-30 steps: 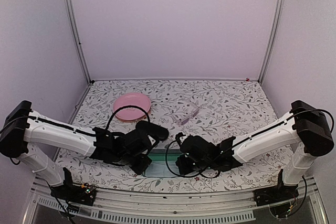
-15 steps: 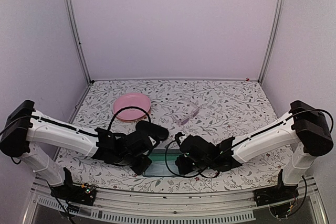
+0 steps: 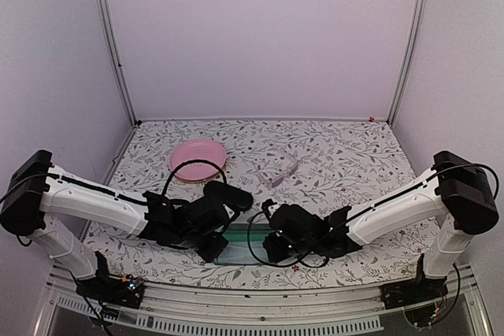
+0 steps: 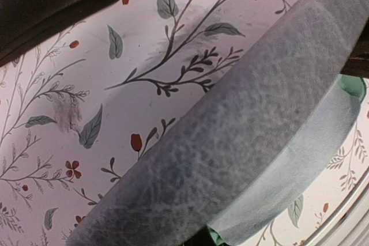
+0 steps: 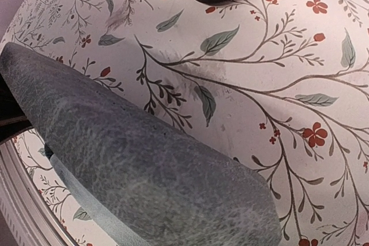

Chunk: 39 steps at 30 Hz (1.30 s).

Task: Organize the sunglasses
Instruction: Place the folded cleaning cloth in the sunglasses case.

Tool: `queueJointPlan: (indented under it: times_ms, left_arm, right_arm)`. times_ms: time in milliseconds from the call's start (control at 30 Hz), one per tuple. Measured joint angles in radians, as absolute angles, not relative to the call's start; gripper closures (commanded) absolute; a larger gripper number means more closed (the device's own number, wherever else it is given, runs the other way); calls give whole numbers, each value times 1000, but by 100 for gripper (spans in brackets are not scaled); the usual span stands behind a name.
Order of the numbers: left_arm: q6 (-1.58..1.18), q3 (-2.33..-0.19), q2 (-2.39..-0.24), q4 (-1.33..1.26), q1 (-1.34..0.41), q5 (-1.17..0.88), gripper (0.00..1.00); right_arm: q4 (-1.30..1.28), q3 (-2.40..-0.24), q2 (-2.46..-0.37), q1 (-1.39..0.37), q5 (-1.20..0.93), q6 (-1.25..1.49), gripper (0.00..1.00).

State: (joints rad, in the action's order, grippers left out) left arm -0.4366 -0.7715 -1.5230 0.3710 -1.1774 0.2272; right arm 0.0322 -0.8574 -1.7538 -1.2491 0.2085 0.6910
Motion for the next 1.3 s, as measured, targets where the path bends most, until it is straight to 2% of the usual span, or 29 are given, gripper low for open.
queueJointPlan:
  times_ms: [400,767,1067,1300]
  left_arm:
    - [-437,-773,-1523,364,-1177,231,98]
    - [-437,-778,-1526,362,-1177,240,94]
    - [-438,-778,-1526,379,-1178,250,86]
    - [-440,-778,-1528,380,-1180,253,74]
  right_arm:
    - [31,-857,-1754,-1249,226,691,97]
    - [26,-857,-1754,-1250,231,691,91]
    - [-1,-857,-1754,-1256,242,691,86]
    - [-3,-857,-1754,-1263,253,691,86]
